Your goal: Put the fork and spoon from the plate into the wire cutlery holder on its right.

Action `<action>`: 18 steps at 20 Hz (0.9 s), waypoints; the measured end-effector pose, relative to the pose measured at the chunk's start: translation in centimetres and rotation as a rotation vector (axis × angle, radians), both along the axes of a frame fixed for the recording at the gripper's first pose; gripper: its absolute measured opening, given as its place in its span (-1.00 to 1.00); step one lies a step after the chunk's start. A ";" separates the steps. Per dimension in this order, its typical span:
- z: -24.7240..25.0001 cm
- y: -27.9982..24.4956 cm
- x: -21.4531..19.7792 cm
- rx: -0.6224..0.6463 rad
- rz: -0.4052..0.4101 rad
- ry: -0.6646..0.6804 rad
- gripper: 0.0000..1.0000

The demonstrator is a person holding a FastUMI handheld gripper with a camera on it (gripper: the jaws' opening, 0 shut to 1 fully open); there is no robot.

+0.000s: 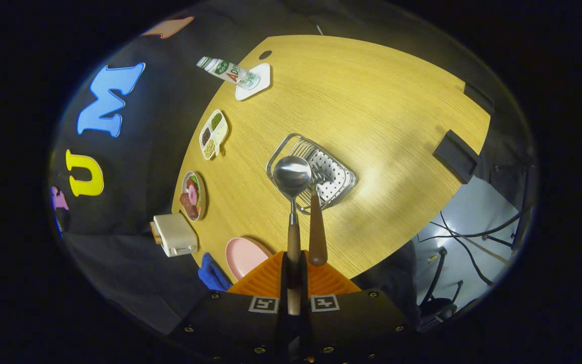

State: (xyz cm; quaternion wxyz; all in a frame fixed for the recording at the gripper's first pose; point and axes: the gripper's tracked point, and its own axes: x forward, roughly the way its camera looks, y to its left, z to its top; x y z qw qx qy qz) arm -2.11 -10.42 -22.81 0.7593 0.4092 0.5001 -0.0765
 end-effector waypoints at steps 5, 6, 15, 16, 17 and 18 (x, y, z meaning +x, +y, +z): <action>1.8 -0.4 1.1 -0.002 -0.018 -0.043 -0.54; 2.0 -0.2 1.1 0.002 -0.022 -0.051 -0.42; 2.3 -0.4 1.1 -0.010 -0.027 -0.083 -0.42; 2.6 -0.5 1.2 -0.026 -0.028 -0.099 -0.42; 3.0 -0.9 1.4 -0.051 -0.033 -0.120 -0.42; 3.6 -1.3 1.9 -0.085 -0.041 -0.151 -0.42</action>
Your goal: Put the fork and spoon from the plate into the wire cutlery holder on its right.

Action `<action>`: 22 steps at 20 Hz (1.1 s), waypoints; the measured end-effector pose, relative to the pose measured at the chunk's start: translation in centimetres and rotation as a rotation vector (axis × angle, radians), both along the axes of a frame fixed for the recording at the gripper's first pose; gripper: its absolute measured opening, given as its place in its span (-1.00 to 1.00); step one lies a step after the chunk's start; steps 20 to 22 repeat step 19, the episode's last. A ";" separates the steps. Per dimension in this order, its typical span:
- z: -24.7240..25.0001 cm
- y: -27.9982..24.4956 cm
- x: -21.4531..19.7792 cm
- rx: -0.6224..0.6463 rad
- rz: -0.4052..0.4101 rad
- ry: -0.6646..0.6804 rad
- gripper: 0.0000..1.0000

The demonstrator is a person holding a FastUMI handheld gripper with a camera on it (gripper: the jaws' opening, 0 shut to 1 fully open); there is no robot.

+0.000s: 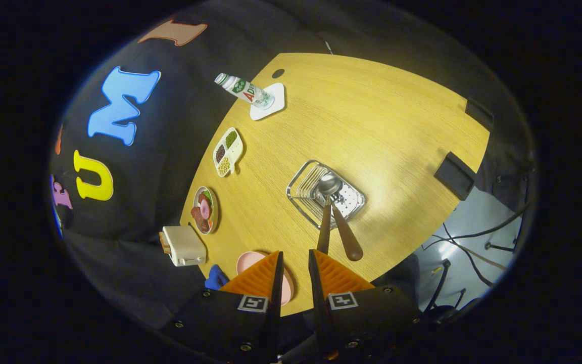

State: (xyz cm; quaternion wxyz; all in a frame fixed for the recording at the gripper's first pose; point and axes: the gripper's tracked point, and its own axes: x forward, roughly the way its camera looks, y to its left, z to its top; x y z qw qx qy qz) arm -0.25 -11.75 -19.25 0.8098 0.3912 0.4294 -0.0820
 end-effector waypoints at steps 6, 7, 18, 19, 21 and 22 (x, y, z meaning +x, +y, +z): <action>6.1 -3.9 2.4 -0.274 -0.087 -0.226 -0.42; 7.2 -4.6 2.6 -0.338 -0.092 -0.270 -0.42; 23.6 -8.9 1.1 -0.957 -0.233 -0.742 -0.42; 25.0 -9.0 0.6 -0.997 -0.248 -0.774 -0.43; 25.0 -9.0 0.6 -0.997 -0.248 -0.774 -0.43; 25.0 -9.0 0.6 -0.997 -0.248 -0.774 -0.43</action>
